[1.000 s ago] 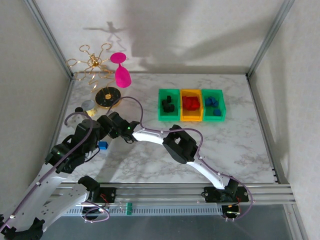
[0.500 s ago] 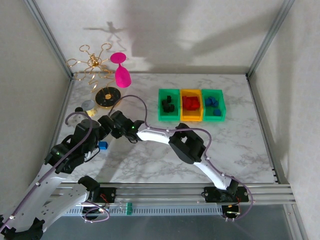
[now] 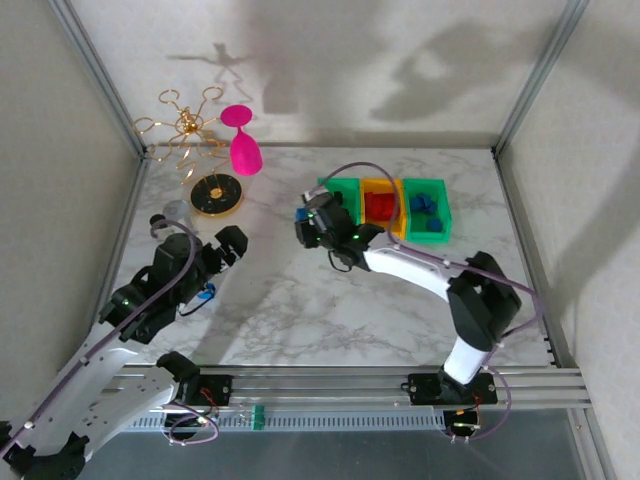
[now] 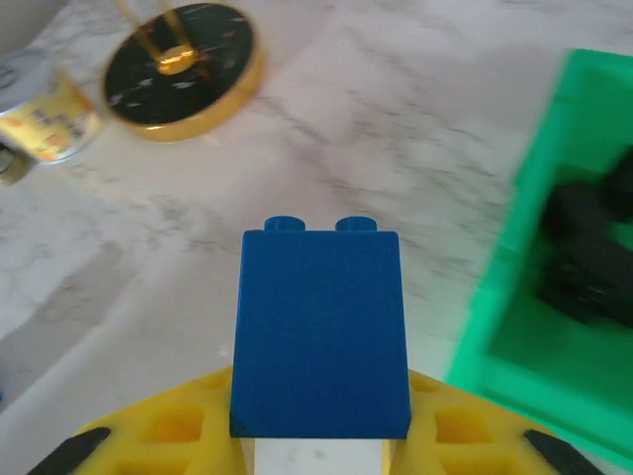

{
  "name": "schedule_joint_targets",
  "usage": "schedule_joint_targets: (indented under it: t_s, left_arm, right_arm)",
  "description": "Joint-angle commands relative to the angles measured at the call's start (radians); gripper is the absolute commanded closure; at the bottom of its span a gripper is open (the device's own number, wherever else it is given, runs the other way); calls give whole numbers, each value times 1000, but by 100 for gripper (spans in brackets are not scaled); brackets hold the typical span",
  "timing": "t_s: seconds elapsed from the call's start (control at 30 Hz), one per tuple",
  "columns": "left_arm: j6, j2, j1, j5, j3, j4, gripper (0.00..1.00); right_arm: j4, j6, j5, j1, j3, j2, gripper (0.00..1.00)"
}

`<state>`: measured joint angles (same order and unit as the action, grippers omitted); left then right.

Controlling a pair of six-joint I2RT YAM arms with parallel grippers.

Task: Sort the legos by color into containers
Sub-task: Place the lego in the container.

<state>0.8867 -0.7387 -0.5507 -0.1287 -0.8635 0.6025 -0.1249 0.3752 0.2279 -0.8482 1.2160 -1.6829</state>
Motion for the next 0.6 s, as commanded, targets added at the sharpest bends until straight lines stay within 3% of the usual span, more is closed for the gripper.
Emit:
schedule_joint_targets:
  t_s: [0.0,0.3,0.57]
  left_arm:
    - [-13,-27,-54,35,27,-98,0]
    - [3,-168,-243,-22,52,-280,0]
    - [-27,-316,-355,-46,17,-416,0]
  right_arm:
    - [-86,60,65,53,-77,106,78]
    - [-192,61,78,313,-168,276,75]
    - [-191,41,37,564,-173,272,75]
